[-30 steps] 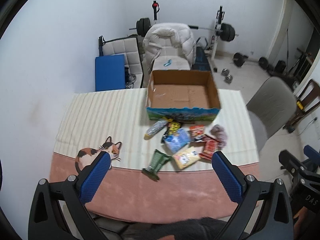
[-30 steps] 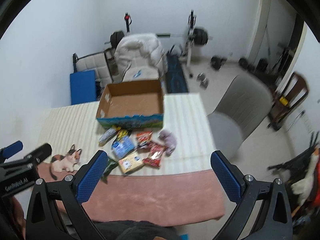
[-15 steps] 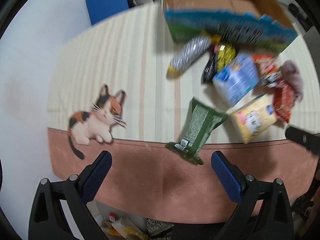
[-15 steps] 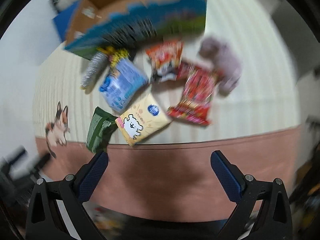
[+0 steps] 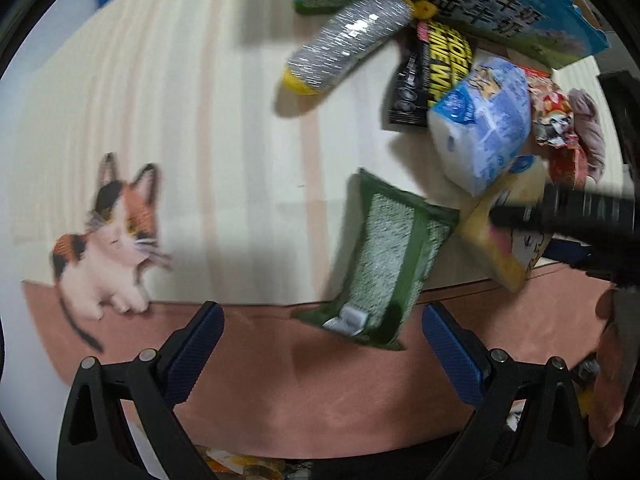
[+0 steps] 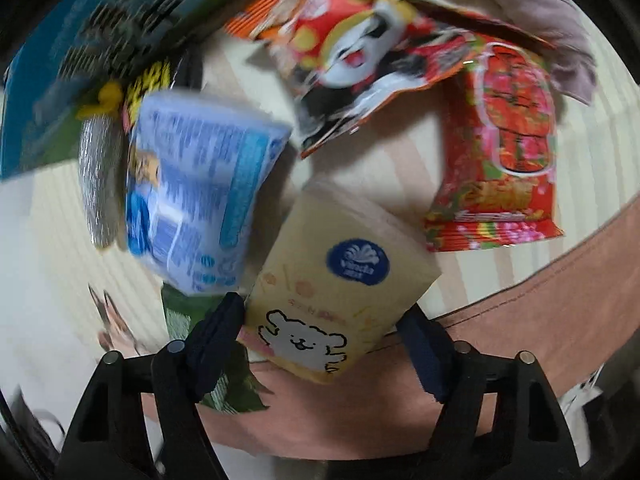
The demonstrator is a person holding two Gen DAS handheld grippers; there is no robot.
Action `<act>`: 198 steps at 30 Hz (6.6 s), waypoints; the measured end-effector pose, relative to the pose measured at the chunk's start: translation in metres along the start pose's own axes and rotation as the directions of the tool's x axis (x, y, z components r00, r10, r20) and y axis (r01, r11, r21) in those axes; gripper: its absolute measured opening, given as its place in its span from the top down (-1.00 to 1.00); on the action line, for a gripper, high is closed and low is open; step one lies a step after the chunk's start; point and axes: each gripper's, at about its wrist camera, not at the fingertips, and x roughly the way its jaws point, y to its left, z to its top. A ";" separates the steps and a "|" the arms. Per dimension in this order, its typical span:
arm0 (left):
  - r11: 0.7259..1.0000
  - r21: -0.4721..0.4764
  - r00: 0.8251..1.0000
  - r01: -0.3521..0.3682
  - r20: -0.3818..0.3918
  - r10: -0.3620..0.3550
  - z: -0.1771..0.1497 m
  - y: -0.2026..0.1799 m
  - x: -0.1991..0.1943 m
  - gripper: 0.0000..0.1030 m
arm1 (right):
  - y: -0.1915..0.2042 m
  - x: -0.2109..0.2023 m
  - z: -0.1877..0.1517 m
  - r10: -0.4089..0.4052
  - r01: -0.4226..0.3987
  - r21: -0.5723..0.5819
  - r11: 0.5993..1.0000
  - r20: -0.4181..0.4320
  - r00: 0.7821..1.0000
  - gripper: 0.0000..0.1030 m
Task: Organize soft objects
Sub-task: 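Grasp the green snack pack with left tool while right tool grasps the yellow tissue pack, then carry both packs into the cardboard box and open both tools, then grasp the blue-white snack bag with left tool while right tool grasps the red snack bag, then lower both bags into the box and release them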
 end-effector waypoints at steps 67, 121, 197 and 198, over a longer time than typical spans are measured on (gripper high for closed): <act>0.970 -0.119 0.975 0.211 -0.048 -0.218 0.369 -0.091 -0.003 0.28 | 0.112 -0.113 0.289 -0.094 0.194 -0.369 0.909 0.272 0.958 -0.30; 0.918 0.329 0.974 -0.223 0.111 0.197 0.093 -0.136 0.046 -0.95 | -0.067 -0.077 0.035 -0.091 0.150 -0.253 0.956 0.231 0.969 -1.00; 0.967 -0.154 0.980 0.201 0.029 -0.199 0.312 -0.024 -0.024 0.12 | 0.087 -0.146 0.180 -0.139 0.222 -0.393 0.892 0.229 0.963 0.09; 0.968 -0.156 0.981 0.196 0.019 -0.195 0.317 -0.024 -0.019 0.12 | 0.088 -0.138 0.183 -0.148 0.223 -0.393 0.892 0.213 0.966 0.09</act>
